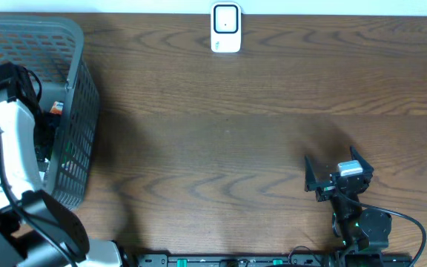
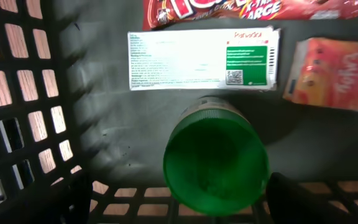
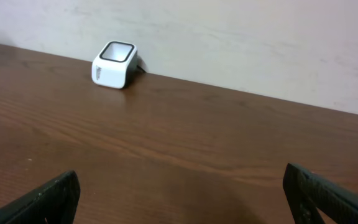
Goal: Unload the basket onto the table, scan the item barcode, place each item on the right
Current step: 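Grasp the green-capped white bottle with the left gripper and lift, then carry the bottle to the scanner, barcode facing it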
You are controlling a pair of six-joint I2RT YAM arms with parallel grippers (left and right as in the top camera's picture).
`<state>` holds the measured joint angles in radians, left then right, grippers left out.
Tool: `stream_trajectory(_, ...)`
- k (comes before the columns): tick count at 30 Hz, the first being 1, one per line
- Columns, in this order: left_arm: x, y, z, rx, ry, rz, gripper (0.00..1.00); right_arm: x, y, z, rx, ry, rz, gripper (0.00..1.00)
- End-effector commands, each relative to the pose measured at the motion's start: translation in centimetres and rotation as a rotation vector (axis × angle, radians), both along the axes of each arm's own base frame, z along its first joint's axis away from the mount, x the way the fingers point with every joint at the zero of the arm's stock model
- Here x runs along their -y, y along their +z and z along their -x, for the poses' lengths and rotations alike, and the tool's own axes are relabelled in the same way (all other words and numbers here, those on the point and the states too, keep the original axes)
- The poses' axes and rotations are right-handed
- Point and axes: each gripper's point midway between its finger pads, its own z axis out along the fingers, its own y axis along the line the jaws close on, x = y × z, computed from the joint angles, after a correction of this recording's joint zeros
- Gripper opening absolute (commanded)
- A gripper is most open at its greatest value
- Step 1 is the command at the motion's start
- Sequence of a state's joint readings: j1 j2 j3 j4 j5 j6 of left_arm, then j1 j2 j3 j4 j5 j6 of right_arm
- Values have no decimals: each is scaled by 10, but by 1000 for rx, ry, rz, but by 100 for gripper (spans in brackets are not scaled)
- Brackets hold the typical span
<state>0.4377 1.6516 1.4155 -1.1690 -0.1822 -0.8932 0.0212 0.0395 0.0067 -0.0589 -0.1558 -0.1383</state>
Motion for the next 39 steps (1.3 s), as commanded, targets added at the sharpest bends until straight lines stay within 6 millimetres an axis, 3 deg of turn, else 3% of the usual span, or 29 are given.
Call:
stream_trajectory(1,1,3,-1,23,5,5,87,0,-2,0,-9,-2,-9,99)
stream_trajectory(14,-1,-24,-7,-27,13,34,87,0,-2,0,-9,-2,-9,99)
stream_trajectory(23,14,-75,-12,-63,12,156,87,0,-2,0,-9,-2,-9,99)
stream_trajectory(28,19,-103,-6,-93,14,179,87,0,-2,0,-9,-2,-9,99)
stream_trajectory(33,22,-117,0,-113,15,189,86,0,-2,0,-9,-2,-9,99)
stream_trajectory(34,22,-117,1,-114,14,189,86,0,-2,0,-9,-2,-9,99)
stream_trajectory(37,22,-115,0,-113,-4,189,66,0,-2,0,-9,-2,-9,99)
stream_trajectory(39,21,-114,0,-111,-13,188,59,0,-2,0,-9,-2,-9,99)
